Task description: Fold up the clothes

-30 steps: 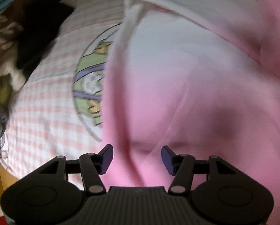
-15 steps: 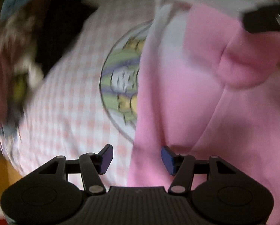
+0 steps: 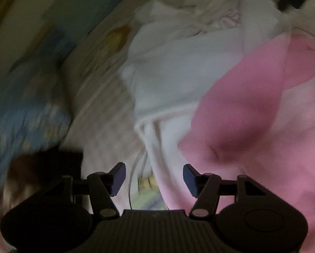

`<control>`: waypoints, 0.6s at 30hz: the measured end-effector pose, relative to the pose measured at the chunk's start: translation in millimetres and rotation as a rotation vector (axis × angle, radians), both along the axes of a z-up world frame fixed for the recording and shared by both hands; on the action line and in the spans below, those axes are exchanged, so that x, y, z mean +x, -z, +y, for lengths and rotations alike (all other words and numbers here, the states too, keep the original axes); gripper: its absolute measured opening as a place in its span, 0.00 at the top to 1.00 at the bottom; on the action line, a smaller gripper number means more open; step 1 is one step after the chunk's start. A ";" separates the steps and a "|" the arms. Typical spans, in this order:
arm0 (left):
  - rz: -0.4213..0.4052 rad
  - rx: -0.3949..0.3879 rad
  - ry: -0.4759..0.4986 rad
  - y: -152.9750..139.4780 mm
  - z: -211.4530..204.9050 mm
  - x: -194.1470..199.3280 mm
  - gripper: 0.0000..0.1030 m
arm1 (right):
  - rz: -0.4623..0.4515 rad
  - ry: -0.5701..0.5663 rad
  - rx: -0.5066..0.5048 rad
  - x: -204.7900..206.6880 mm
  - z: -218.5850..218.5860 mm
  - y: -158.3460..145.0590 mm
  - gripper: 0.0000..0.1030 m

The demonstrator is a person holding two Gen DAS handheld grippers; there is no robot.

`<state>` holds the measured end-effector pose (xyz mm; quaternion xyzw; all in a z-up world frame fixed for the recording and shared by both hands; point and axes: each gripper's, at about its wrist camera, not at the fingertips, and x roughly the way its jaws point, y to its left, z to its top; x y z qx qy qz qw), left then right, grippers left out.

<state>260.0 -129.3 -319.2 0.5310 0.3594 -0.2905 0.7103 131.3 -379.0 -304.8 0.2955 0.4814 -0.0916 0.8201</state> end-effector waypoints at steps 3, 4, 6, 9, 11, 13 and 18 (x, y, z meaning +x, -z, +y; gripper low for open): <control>0.128 0.038 0.145 11.8 -24.1 20.3 0.40 | 0.088 0.224 0.160 15.1 -44.3 27.3 0.26; 0.146 0.051 0.198 16.6 -32.1 22.2 0.40 | 0.129 0.275 0.188 19.3 -53.0 36.4 0.26; 0.191 0.070 0.270 25.4 -47.4 24.2 0.40 | 0.165 0.342 0.198 21.5 -61.6 49.1 0.26; 0.333 0.078 0.256 43.3 -63.8 36.9 0.40 | 0.181 0.366 0.202 19.5 -62.2 63.4 0.26; 0.393 0.095 0.224 59.2 -68.5 44.6 0.40 | 0.192 0.373 0.201 18.3 -57.9 70.0 0.26; 0.416 0.109 0.212 71.2 -68.4 43.8 0.44 | 0.192 0.368 0.195 18.0 -54.0 74.1 0.26; 0.415 0.100 0.211 81.6 -61.4 27.1 0.81 | 0.184 0.375 0.170 19.2 -52.1 83.8 0.45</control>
